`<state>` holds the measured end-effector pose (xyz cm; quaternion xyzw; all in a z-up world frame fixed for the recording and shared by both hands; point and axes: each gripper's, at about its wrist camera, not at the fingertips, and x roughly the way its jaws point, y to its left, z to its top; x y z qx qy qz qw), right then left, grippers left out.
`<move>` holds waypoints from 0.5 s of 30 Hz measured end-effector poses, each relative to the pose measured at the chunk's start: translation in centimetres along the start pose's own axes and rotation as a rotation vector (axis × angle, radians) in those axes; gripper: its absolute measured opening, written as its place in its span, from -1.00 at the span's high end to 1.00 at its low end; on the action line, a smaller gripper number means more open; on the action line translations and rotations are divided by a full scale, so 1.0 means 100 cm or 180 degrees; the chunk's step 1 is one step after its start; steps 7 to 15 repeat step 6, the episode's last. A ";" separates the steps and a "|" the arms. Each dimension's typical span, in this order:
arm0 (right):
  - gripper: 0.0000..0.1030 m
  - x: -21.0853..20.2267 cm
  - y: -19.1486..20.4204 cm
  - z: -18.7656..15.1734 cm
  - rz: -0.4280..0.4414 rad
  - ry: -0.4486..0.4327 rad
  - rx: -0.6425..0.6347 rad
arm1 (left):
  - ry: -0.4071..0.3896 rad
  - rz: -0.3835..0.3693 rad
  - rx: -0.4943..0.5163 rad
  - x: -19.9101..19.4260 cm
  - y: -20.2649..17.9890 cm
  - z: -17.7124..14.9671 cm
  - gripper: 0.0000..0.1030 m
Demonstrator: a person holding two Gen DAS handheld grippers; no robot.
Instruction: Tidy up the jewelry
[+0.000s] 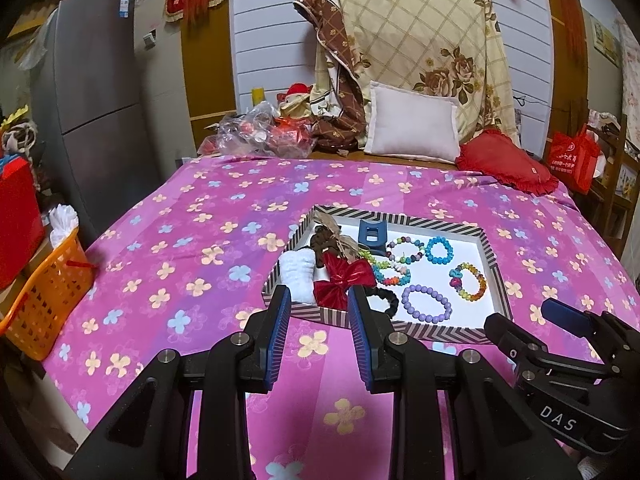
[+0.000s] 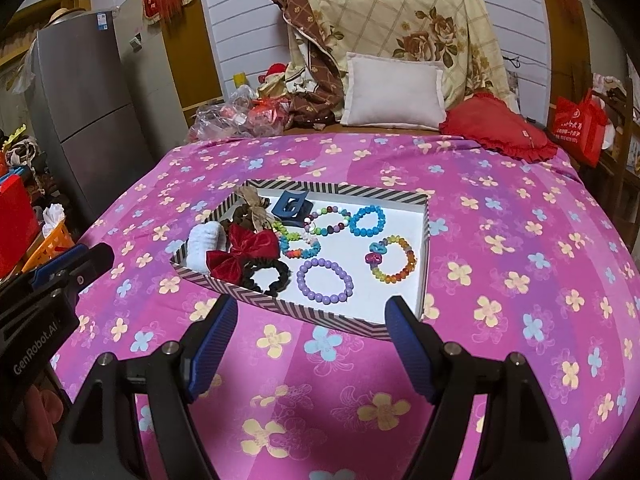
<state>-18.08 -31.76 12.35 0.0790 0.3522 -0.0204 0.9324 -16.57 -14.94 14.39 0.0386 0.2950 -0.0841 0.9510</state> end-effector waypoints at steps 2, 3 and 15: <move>-0.54 0.002 -0.002 -0.001 0.0003 0.0015 0.0013 | -0.0029 -0.0005 0.0017 0.000 -0.001 0.000 0.42; -0.54 0.003 -0.002 -0.001 0.0003 0.0021 0.0017 | -0.0038 -0.0001 0.0033 0.001 -0.002 0.000 0.42; -0.54 0.007 -0.007 -0.002 -0.0007 0.0042 0.0040 | 0.0010 -0.0017 0.0043 0.007 -0.002 -0.001 0.41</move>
